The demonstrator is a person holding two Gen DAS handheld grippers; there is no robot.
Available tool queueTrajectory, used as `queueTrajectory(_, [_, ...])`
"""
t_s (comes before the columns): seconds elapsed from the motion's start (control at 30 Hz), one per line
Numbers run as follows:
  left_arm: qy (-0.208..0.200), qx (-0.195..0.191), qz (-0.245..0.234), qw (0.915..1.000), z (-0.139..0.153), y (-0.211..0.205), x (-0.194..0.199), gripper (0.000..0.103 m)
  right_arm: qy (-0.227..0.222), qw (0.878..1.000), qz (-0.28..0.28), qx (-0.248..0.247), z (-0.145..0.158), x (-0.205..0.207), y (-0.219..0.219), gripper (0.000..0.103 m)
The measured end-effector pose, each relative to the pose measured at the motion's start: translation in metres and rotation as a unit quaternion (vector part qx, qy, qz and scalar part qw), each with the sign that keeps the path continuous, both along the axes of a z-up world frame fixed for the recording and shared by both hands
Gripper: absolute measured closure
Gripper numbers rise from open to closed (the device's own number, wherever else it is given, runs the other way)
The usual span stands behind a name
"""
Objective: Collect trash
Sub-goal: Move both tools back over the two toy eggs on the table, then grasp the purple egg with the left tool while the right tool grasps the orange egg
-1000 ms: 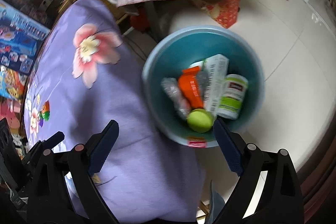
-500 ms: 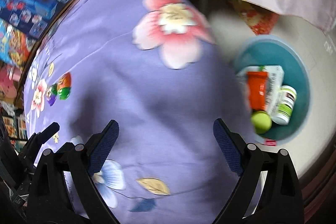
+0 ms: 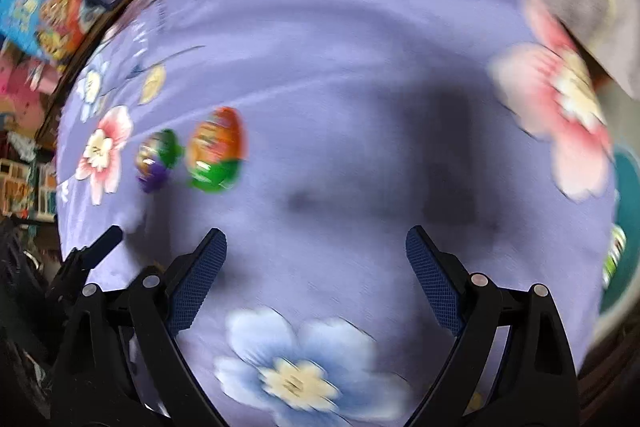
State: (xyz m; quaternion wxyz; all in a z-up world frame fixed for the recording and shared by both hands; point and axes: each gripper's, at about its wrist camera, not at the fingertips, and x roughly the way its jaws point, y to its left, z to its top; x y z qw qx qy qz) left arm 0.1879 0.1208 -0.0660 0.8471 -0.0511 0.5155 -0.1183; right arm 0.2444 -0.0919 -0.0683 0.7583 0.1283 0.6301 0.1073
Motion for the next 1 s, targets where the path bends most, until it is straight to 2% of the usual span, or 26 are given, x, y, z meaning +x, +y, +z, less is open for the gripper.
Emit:
queueTrajectory(0.07, [0.0,0.012,0.007,0.9999,-0.005,0.012,0.007,0.007,-0.012,1.0,0.012,0.001,0.0,0.015,0.021,0.016])
queueTrajectory(0.27, [0.009,0.007,0.024,0.9997,-0.017,0.044,0.026,0.007,-0.019,0.999,0.047,0.001,-0.011,0.041,0.064,0.016])
queueTrajectory(0.37, [0.011,0.005,0.027,0.9996,-0.021,0.053,0.03,0.007,-0.013,0.998,0.062,0.0,-0.018,0.047,0.078,0.024])
queueTrajectory(0.47, [0.008,0.014,0.021,0.9997,-0.022,0.052,0.031,0.007,-0.032,0.996,0.079,-0.025,-0.02,0.046,0.089,0.04])
queueTrajectory(0.5, [0.006,0.018,0.018,0.9997,-0.022,0.051,0.033,0.007,-0.039,0.995,0.086,-0.039,-0.02,0.046,0.092,0.056])
queueTrajectory(0.57, [0.003,0.025,0.01,0.9996,-0.023,0.047,0.037,0.007,-0.042,0.993,0.098,-0.051,-0.019,0.046,0.093,0.055])
queueTrajectory(0.77, [-0.011,0.047,-0.023,0.9986,-0.023,0.025,0.052,0.008,-0.038,0.995,0.083,-0.034,-0.013,0.046,0.072,0.055])
queueTrajectory(0.87, [-0.021,0.078,-0.037,0.9961,-0.025,0.012,0.058,0.027,-0.039,0.996,0.072,-0.031,-0.009,0.045,0.059,0.055])
queueTrajectory(0.93, [-0.035,0.101,-0.043,0.9933,-0.026,0.005,0.061,0.052,-0.041,0.997,0.065,-0.029,-0.006,0.042,0.049,0.055])
queueTrajectory(1.0, [-0.033,0.095,-0.045,0.994,-0.024,0.003,0.061,0.052,-0.043,0.997,0.059,-0.027,-0.003,0.039,0.04,0.055])
